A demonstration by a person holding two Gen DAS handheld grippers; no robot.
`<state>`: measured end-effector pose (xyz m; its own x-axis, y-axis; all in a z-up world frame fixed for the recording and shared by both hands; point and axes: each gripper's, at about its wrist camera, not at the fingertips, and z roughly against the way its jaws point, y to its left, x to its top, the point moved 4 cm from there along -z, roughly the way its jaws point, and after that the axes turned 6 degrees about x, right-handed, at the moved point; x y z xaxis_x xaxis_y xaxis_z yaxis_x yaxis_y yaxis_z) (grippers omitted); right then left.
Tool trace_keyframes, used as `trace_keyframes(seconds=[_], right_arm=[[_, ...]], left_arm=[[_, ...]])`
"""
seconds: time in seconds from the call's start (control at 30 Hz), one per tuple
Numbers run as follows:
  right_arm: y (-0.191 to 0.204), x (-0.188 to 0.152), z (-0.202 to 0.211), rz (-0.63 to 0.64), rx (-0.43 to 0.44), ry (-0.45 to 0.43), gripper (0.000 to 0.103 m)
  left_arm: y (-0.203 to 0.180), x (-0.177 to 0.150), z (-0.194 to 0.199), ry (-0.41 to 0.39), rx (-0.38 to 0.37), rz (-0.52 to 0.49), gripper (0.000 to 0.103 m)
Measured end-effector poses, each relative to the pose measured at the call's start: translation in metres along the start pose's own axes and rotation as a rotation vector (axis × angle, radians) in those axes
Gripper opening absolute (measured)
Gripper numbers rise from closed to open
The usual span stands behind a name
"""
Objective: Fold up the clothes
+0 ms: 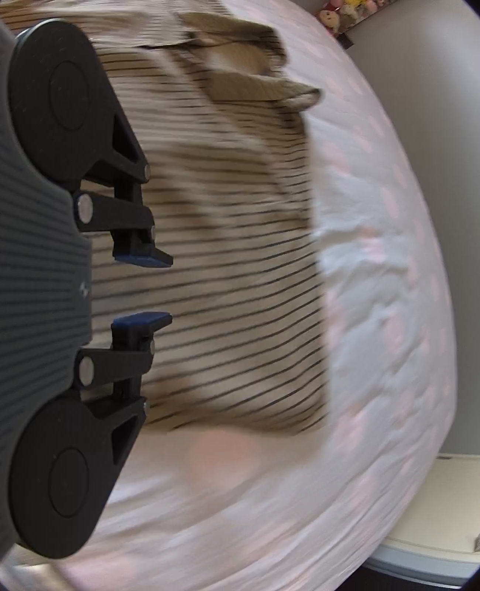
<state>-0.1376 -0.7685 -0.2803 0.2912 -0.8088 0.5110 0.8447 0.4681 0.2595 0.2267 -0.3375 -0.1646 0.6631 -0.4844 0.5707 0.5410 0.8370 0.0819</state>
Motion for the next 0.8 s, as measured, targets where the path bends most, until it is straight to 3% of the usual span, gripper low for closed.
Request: trace_keyframes(seconds=[0.13, 0.27, 0.37, 0.57, 0.67, 0.8], right_arm=[[-0.024, -0.072, 0.043, -0.03, 0.025, 0.044, 0.029], [-0.034, -0.132, 0.081, 0.002, 0.091, 0.121, 0.029], [-0.037, -0.167, 0.1, 0.039, 0.128, 0.159, 0.031], [-0.045, -0.229, 0.121, 0.089, 0.185, 0.222, 0.034], [-0.048, -0.247, 0.117, 0.084, 0.23, 0.27, 0.042], [-0.049, -0.257, 0.113, 0.084, 0.244, 0.289, 0.043]], left_arm=[[0.01, -0.016, 0.022, 0.048, 0.003, 0.044, 0.051], [0.009, -0.047, 0.053, 0.037, 0.034, 0.038, 0.051], [0.002, -0.071, 0.076, 0.03, 0.013, 0.023, 0.051], [-0.004, -0.088, 0.121, -0.048, 0.02, 0.015, 0.05], [-0.008, -0.099, 0.136, -0.073, 0.013, 0.006, 0.05], [-0.015, -0.112, 0.145, -0.076, 0.005, -0.032, 0.051]])
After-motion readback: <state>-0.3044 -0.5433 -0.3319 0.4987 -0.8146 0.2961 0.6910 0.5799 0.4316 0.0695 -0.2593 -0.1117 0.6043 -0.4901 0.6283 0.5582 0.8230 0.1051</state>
